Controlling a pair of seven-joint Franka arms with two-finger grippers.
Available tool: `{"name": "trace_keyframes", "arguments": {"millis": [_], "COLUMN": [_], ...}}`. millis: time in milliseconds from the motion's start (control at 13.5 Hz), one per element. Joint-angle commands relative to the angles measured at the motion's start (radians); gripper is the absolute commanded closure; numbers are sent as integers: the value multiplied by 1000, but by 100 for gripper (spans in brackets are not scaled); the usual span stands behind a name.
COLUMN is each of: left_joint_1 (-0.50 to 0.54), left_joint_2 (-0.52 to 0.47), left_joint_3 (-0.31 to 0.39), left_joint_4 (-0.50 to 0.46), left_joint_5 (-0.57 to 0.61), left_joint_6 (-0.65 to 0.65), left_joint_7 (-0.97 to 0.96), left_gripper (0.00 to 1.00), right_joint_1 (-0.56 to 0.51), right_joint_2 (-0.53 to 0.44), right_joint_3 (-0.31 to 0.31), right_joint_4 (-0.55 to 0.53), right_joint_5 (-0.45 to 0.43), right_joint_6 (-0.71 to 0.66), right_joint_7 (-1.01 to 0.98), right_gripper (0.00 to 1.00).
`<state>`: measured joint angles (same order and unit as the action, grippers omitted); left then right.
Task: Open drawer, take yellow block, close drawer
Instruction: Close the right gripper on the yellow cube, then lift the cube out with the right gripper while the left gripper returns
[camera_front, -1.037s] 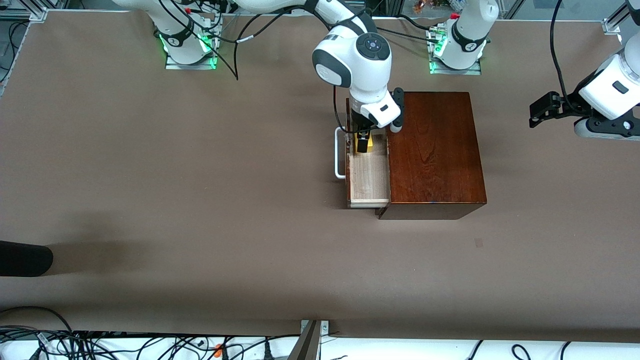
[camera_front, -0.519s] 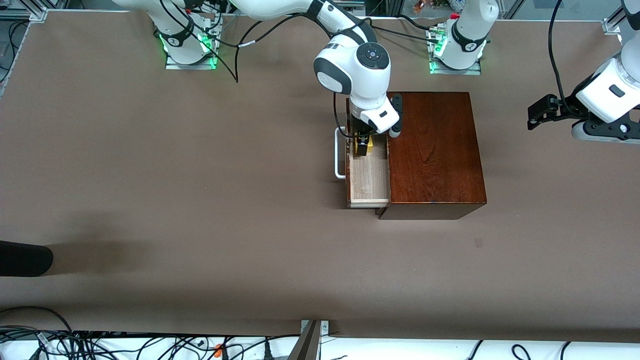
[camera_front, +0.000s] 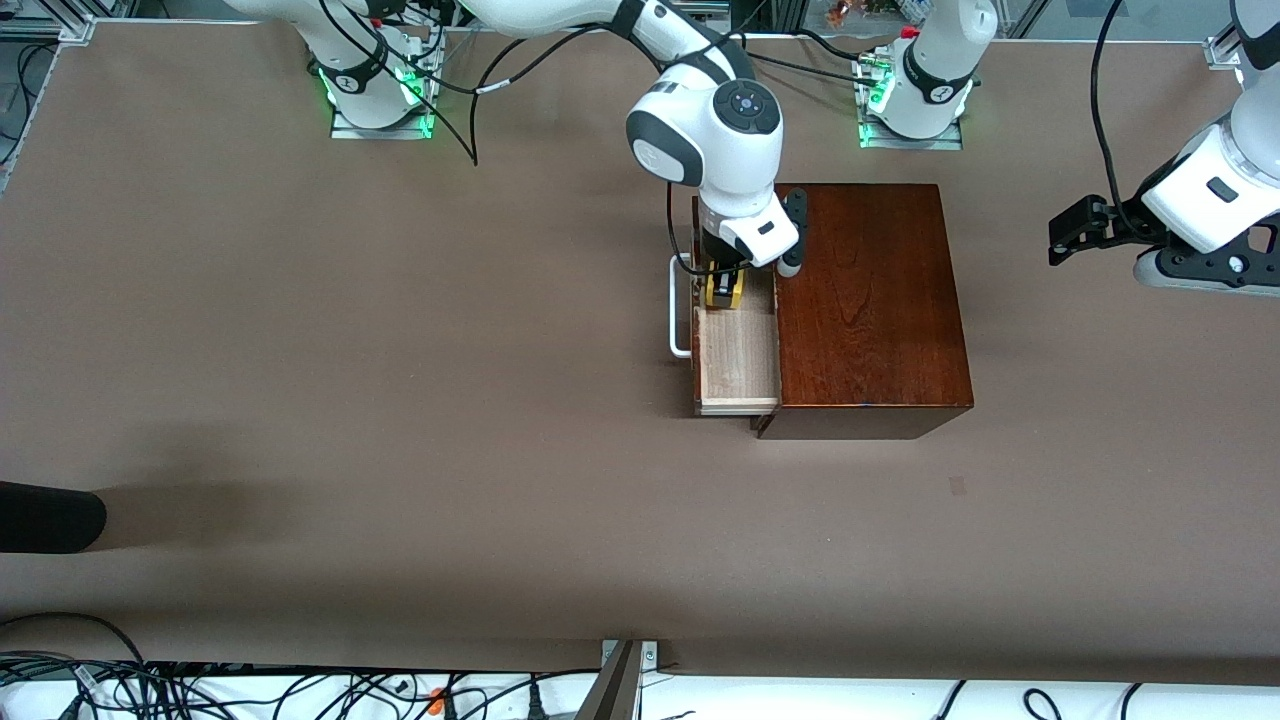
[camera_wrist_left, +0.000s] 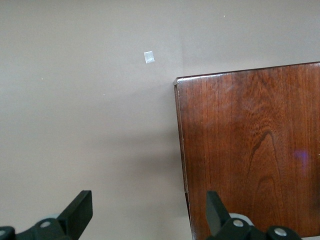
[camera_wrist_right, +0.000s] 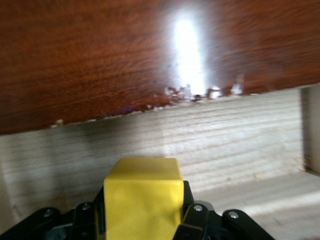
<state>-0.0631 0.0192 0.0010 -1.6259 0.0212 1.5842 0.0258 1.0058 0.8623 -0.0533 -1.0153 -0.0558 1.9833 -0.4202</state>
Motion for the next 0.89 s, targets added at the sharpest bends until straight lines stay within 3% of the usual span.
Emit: {"name": "trace_keyframes", "arguments": {"millis": [0,370,593,815], "left_joint_1": [-3,-4,-6,-6], "left_joint_2": [-10,-15,-4,-2], "left_joint_3": [1,-15,-53,-65], "left_joint_4": [-8,-9,-8,-8], "left_joint_5": [-10,-10,-7,-6], "left_joint_6": [8,3,8,5], "left_joint_7": [3,2,-10,-15], "left_gripper": [0,0,0,0], "right_joint_1": [-18,-182,-252,-366], "right_joint_2": [-72,-252,-298,-315], "right_joint_3": [0,-14,-77,-85], "right_joint_4": [63,63,60,58], "right_joint_5": [4,2,7,88], "right_joint_6": [-147,-294,-319,-319], "right_joint_7": [14,80,78,75], "right_gripper": [100,100,100,100]}}
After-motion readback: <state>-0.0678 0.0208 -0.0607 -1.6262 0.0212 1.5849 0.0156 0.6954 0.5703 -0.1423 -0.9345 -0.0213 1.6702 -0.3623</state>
